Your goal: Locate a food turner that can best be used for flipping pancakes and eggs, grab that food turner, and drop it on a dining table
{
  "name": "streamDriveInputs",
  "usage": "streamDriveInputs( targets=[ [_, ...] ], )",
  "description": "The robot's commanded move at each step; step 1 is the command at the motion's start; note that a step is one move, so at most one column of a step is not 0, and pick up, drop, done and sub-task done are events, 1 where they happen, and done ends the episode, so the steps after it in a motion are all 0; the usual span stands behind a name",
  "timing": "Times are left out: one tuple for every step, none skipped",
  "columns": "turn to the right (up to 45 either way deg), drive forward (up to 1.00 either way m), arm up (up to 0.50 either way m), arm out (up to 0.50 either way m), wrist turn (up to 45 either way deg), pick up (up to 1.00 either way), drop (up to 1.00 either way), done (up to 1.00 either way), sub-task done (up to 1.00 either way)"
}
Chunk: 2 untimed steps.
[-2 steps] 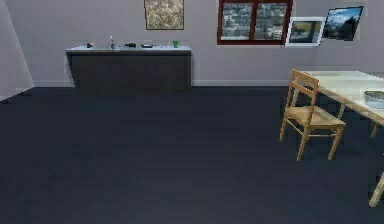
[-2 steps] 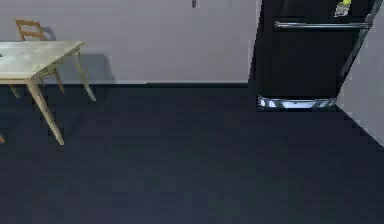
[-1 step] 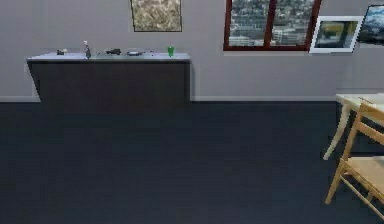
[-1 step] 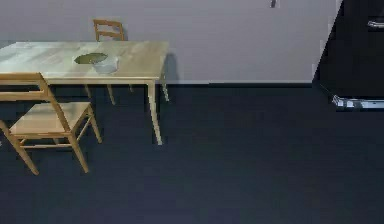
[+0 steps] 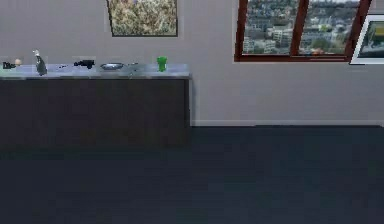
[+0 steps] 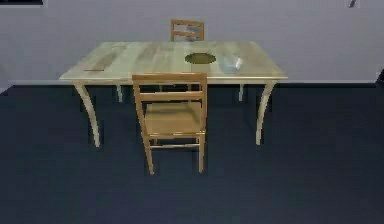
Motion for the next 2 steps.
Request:
streamDriveInputs(
  targets=[
    [0.0, 1.00, 0.00, 0.00, 0.0, 0.00, 0.00, 0.00, 0.00],
    [-3.0, 0.00, 0.00, 0.00, 0.0, 0.00, 0.00, 0.00, 0.00]
  ],
)
